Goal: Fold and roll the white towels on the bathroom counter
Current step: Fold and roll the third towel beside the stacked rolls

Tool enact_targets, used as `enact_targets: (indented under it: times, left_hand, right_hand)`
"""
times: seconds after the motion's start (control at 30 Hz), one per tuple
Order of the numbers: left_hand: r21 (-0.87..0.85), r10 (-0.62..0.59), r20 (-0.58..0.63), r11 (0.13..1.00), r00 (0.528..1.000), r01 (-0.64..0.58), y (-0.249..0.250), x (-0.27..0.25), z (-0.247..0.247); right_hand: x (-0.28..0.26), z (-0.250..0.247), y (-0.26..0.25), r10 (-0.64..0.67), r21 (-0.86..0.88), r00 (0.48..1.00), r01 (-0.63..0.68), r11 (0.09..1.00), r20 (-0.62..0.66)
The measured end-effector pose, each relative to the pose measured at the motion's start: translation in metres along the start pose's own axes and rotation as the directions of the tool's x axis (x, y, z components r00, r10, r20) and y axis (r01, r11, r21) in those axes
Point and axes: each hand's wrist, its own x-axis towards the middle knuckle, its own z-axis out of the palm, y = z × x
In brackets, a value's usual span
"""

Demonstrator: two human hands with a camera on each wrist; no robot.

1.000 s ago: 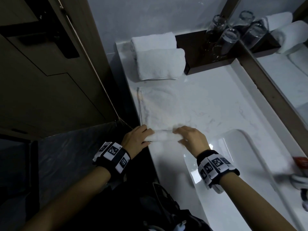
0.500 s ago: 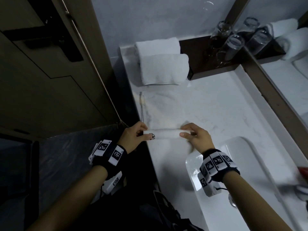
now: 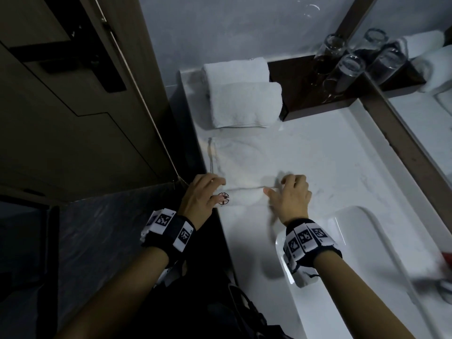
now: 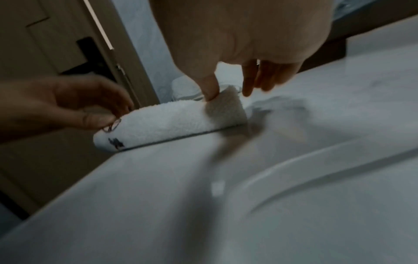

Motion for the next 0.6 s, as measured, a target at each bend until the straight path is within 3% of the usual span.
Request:
enact_targets:
  times: [0.1,0.2,0.33,0.43,0.6]
  left_hand:
    - [0.054,0.167,0.04,0.984,0.985,-0.169,0.008,-0.002,0.003]
    - [0.11,0.15,0.057,0.982,0.987,-0.156,0.008,-0.007,0.003]
    - [0.121,0.116,0.043,0.985,0.992,-0.12,0.007,-0.013,0.002]
    - [0.153,0.078,0.093,0.984,0.993,-0.091,0.009,-0.009,0.002]
    - [0.305,0.182,0.142,0.927,0.973,-0.218,0.013,0.004,-0.006]
  right_hand:
    - [-0.003,-0.005,-0.002,-0.272,-0.068,0.962,0.269,0.961,-0.027]
    - [-0.013,-0.009,0.009,-0.392,-0.143,0.92,0.39,0.91,0.016]
    - [-0.018,-0.014,0.027,-0.311,-0.016,0.933,0.319,0.948,0.181]
    - [-0.009,-0.01,0.028,-0.319,0.054,0.935,0.315,0.948,0.151]
    - [0.01,-0.011,0.03,-0.214,0.29,0.951,0.145,0.946,0.223]
